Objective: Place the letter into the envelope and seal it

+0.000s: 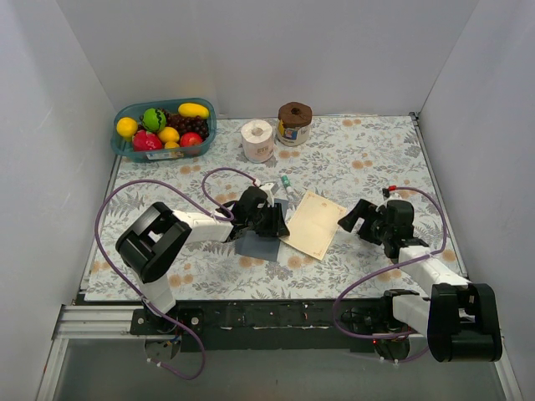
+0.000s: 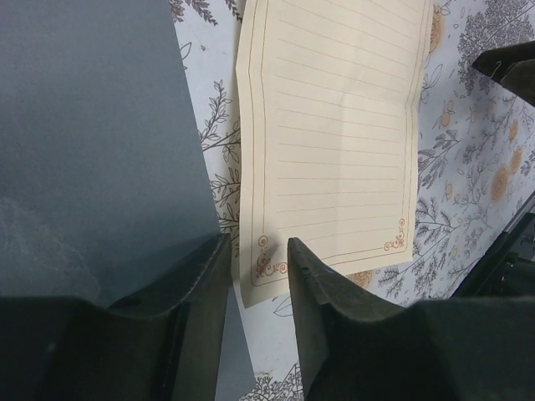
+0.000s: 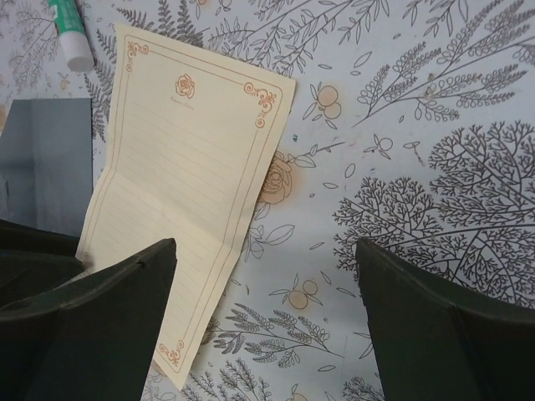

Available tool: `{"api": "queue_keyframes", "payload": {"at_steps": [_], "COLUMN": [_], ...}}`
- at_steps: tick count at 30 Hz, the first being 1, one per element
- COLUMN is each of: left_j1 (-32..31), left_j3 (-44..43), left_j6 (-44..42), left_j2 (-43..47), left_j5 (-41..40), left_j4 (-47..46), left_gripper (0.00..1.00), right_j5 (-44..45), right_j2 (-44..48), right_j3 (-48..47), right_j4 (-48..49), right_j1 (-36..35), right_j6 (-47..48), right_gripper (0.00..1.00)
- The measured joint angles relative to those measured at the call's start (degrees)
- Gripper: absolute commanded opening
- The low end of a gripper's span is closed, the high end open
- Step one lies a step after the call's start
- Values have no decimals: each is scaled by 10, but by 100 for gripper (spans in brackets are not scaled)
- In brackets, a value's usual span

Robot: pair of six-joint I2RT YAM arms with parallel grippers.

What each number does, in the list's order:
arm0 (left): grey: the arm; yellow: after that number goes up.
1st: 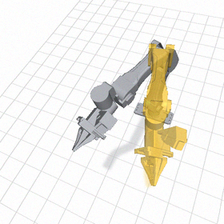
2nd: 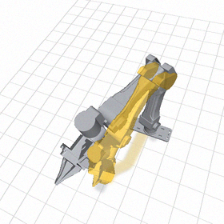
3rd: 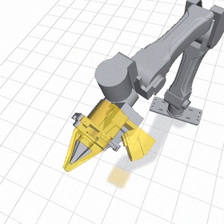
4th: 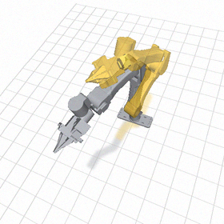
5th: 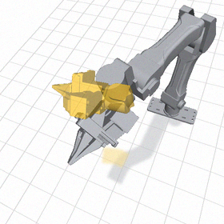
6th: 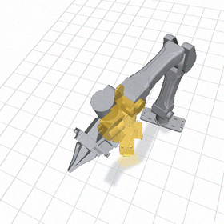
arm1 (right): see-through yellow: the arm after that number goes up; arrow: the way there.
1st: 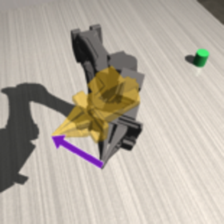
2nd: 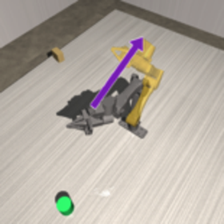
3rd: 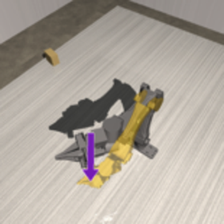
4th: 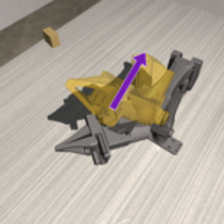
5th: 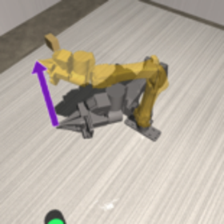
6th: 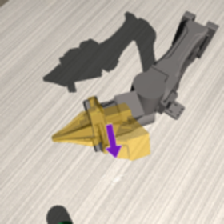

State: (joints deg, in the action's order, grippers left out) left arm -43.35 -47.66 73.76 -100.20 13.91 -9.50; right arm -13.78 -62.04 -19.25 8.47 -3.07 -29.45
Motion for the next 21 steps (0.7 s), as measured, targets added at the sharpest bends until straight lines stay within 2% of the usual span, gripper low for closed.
{"api": "queue_keyframes", "payload": {"at_steps": [11,21], "left_j1": [0,0], "left_j3": [0,0], "left_j6": [13,21], "left_j2": [-7,-9], "left_j5": [22,34], "left_j4": [-13,-18], "left_gripper": [22,8], "right_j5": [-16,-18], "right_j2": [1,1], "right_j3": [14,14], "right_j4": [-2,-2], "right_j1": [0,0], "right_j6": [-12,-15], "right_gripper": [94,93]}}
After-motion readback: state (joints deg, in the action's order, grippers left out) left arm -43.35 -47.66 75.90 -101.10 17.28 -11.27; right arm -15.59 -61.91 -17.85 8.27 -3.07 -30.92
